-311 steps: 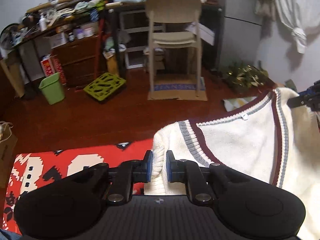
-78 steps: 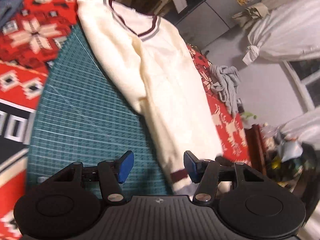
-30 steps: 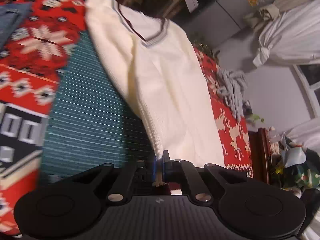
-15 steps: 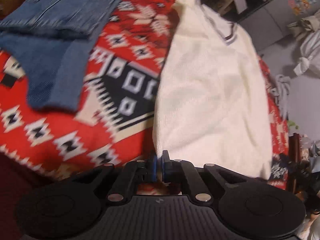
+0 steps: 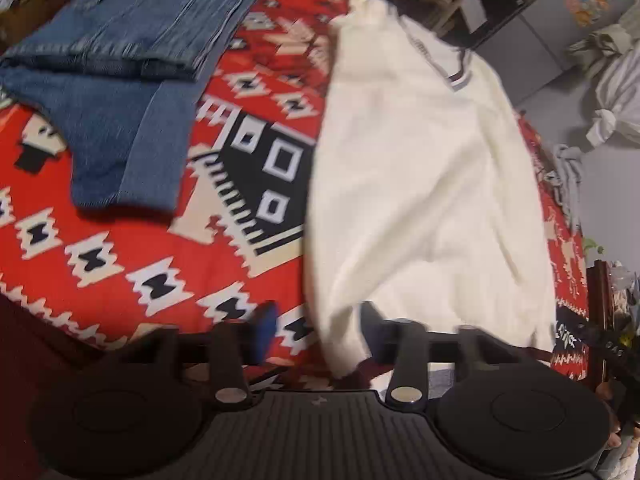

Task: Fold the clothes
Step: 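Open both tools and smooth the sweater flat on the mat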

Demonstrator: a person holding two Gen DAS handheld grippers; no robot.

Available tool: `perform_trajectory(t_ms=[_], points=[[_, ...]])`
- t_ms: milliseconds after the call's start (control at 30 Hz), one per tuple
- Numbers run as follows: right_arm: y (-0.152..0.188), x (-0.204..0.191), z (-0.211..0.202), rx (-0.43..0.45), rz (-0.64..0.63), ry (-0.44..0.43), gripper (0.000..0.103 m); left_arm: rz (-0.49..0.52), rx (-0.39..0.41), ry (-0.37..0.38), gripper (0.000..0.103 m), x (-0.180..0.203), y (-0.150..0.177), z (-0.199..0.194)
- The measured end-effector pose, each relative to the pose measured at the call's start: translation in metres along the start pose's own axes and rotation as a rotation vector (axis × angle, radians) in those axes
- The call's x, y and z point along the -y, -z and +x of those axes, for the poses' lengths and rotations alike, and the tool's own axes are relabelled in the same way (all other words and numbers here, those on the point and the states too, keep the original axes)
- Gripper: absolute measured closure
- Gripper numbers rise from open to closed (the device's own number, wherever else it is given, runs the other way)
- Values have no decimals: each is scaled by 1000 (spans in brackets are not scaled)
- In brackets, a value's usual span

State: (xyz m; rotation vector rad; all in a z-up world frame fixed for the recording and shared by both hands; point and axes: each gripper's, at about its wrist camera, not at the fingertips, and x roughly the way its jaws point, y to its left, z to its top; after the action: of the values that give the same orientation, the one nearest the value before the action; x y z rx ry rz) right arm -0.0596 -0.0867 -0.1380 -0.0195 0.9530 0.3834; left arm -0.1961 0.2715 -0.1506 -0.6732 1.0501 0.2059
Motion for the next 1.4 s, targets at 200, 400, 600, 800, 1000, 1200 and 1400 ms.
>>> perform_trajectory(t_ms=[200, 400, 600, 800, 1000, 1200, 1400], points=[[10, -24, 6, 16, -78, 4, 14, 85, 74, -44, 24, 29, 0, -4], [18, -38, 32, -27, -122, 24, 4, 148, 78, -97, 24, 56, -7, 21], [23, -45, 53, -94, -126, 56, 1, 227, 75, -150, 15, 74, -2, 44], [22, -49, 55, -110, -121, 75, 1, 320, 75, -223, 0, 92, 5, 66], [19, -52, 57, -128, -125, 86, 1, 381, 90, -287, 0, 102, 11, 72], [20, -52, 56, -114, -109, 93, 1, 370, 67, -294, 0, 103, 8, 74], [27, -52, 53, -62, -102, 96, 1, 383, 83, -292, 0, 104, 11, 73]])
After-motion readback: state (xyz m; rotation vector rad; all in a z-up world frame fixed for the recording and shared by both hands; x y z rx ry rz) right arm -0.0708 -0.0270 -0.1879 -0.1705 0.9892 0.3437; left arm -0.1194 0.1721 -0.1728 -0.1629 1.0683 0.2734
